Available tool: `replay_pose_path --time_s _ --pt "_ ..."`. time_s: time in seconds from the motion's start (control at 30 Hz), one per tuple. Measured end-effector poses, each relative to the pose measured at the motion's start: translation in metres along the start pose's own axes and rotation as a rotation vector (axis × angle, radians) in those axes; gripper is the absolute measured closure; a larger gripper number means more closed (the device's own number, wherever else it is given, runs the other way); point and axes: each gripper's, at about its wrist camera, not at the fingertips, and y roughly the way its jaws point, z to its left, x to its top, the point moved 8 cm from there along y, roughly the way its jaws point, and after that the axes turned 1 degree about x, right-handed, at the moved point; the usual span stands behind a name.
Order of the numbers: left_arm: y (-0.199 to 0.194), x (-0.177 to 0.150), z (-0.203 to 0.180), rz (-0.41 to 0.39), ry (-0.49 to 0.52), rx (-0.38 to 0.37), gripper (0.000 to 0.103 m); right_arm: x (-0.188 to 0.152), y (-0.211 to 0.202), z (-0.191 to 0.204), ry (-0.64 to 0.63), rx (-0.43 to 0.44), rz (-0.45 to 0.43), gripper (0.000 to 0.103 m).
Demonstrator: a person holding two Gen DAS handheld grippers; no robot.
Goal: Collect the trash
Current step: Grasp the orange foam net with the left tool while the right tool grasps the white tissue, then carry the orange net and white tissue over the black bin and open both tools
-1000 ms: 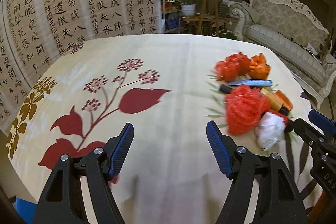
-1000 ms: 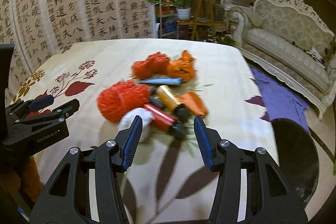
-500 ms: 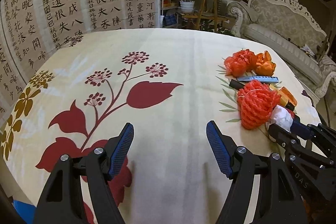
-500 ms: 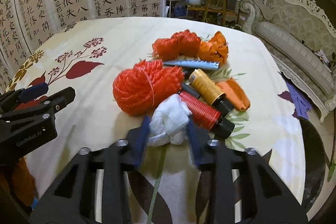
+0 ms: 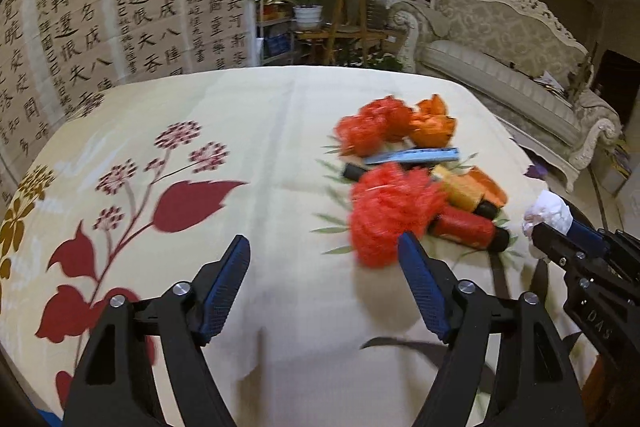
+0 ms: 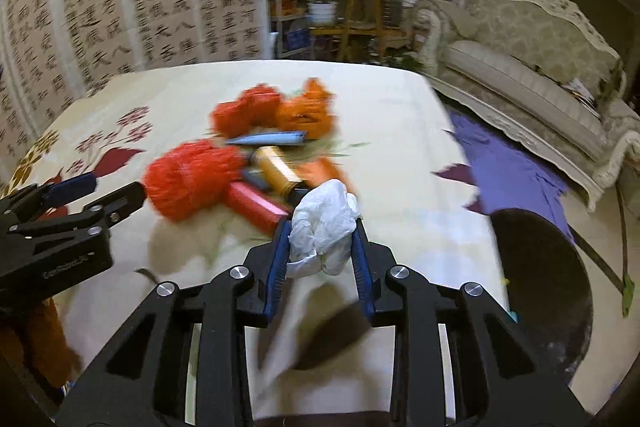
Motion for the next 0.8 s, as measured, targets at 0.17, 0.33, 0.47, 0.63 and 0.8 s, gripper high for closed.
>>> replay_pose_path --time_s 0.17,0.33,0.47,0.63,0.8 --pt "0.013 0.009 -0.021 -0.001 0.04 0.01 0.025 -0.005 0.002 -0.032 0.057 -0.022 0.002 0.074" --pt "0.025 0.012 -0.031 0.019 0.06 -0.008 0.027 -0.005 0.005 -0.04 0.071 -0.012 -0.004 0.074" --pt "0.034 0.007 -0.035 0.063 0.076 -0.019 0.053 -0.005 0.006 -0.04 0.072 0.003 -0.004 0.073" --pt "0.03 0.004 -0.037 0.04 0.097 -0.011 0.058 -0.006 0.007 -0.04 0.07 0.01 -0.003 0.073" --pt "0.015 0.005 -0.039 0.009 0.078 -0.028 0.059 -0.006 0.005 -0.041 0.072 0.003 -0.012 0.073"
